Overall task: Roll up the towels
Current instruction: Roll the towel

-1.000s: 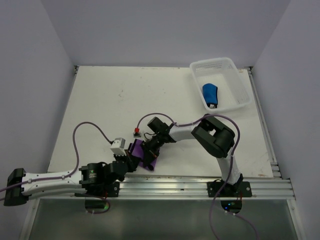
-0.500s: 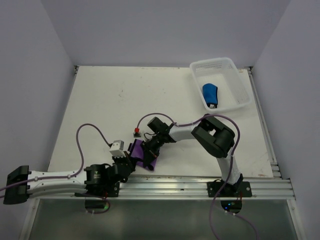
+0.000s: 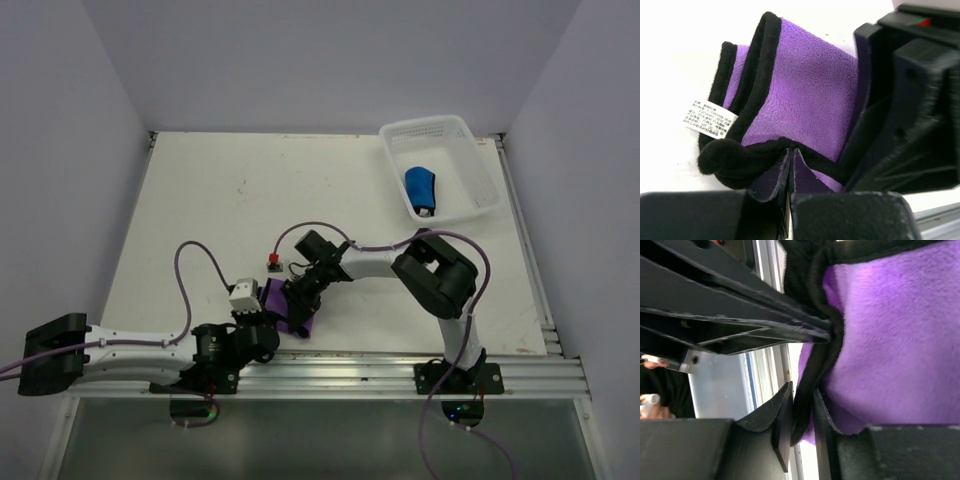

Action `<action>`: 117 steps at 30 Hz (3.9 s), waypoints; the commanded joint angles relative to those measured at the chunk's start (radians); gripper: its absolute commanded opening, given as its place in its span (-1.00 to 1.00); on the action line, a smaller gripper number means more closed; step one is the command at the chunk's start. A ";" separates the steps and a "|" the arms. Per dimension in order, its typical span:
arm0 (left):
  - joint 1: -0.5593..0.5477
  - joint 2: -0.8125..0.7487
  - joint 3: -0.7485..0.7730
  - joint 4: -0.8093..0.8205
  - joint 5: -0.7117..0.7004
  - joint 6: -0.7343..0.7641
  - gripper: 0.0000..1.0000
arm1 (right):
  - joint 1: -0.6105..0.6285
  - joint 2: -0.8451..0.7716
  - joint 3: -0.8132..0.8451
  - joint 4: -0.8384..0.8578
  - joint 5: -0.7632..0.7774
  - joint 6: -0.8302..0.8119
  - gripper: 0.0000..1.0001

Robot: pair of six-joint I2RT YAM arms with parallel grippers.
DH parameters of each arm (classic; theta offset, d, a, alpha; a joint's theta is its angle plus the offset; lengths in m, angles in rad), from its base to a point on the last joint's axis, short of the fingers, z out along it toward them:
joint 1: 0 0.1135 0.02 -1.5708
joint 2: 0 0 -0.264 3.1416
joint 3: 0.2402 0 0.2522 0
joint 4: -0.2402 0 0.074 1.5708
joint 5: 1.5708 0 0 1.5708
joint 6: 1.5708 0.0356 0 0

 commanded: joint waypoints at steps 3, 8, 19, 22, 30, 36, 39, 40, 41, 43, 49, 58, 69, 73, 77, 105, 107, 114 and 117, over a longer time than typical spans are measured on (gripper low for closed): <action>-0.005 0.064 0.037 -0.093 -0.039 -0.080 -1.00 | -0.006 -0.141 0.047 -0.120 0.101 -0.066 -0.34; -0.005 -0.042 -0.052 -0.001 -0.003 -0.071 -1.00 | -0.007 -0.276 -0.015 -0.051 0.281 -0.043 -0.26; -0.005 -0.022 -0.007 -0.049 -0.011 -0.065 -1.00 | 0.181 -0.547 -0.279 0.073 0.701 -0.093 -0.33; -0.005 -0.042 -0.006 -0.056 -0.013 -0.063 -1.00 | 0.237 -0.572 -0.329 0.110 0.747 -0.128 -0.22; -0.005 -0.036 0.007 -0.066 -0.010 -0.062 -1.00 | 0.276 -0.555 -0.366 0.161 0.845 -0.112 -0.19; -0.005 -0.044 0.011 -0.069 -0.010 -0.058 -1.00 | 0.277 -0.506 -0.345 0.184 0.815 -0.112 -0.19; -0.005 -0.047 0.011 -0.075 -0.010 -0.058 -1.00 | 0.278 -0.482 -0.337 0.185 0.783 -0.113 -0.19; -0.005 -0.050 0.013 -0.078 -0.010 -0.057 -1.00 | 0.278 -0.477 -0.338 0.208 0.766 -0.112 -0.18; -0.005 -0.050 0.014 -0.081 -0.011 -0.057 -1.00 | 0.280 -0.474 -0.338 0.211 0.754 -0.110 -0.18; -0.005 -0.056 0.014 -0.084 -0.013 -0.055 -1.00 | 0.280 -0.472 -0.343 0.222 0.741 -0.109 -0.17; -0.005 -0.054 0.014 -0.083 -0.014 -0.049 -1.00 | 0.280 -0.524 -0.335 0.217 0.754 -0.060 -0.17; -0.005 -0.048 0.014 -0.083 -0.016 -0.057 -1.00 | 0.296 -0.598 -0.312 0.167 0.775 -0.061 -0.19; -0.003 -0.048 0.025 -0.099 -0.017 -0.055 -1.00 | 0.319 -0.480 -0.352 0.259 0.741 -0.029 -0.19; -0.003 -0.050 0.030 -0.106 -0.017 -0.055 -1.00 | 0.326 -0.434 -0.337 0.247 0.795 -0.038 -0.18; -0.003 -0.056 0.031 -0.115 -0.019 -0.054 -1.00 | 0.327 -0.416 -0.337 0.245 0.833 -0.040 -0.23; -0.003 -0.050 0.016 -0.115 -0.006 -0.061 -1.00 | 0.342 -0.353 -0.332 0.201 0.910 -0.043 -0.64; -0.003 -0.048 0.016 -0.116 -0.006 -0.060 -1.00 | 0.341 -0.366 -0.340 0.213 0.901 -0.040 -0.91; -0.003 -0.063 0.020 -0.153 -0.014 -0.068 -1.00 | 0.249 -0.371 -0.320 0.198 0.658 -0.007 -1.00; -0.003 -0.086 0.020 -0.167 -0.017 -0.072 -1.00 | 0.171 -0.346 -0.322 0.202 0.533 0.008 -1.00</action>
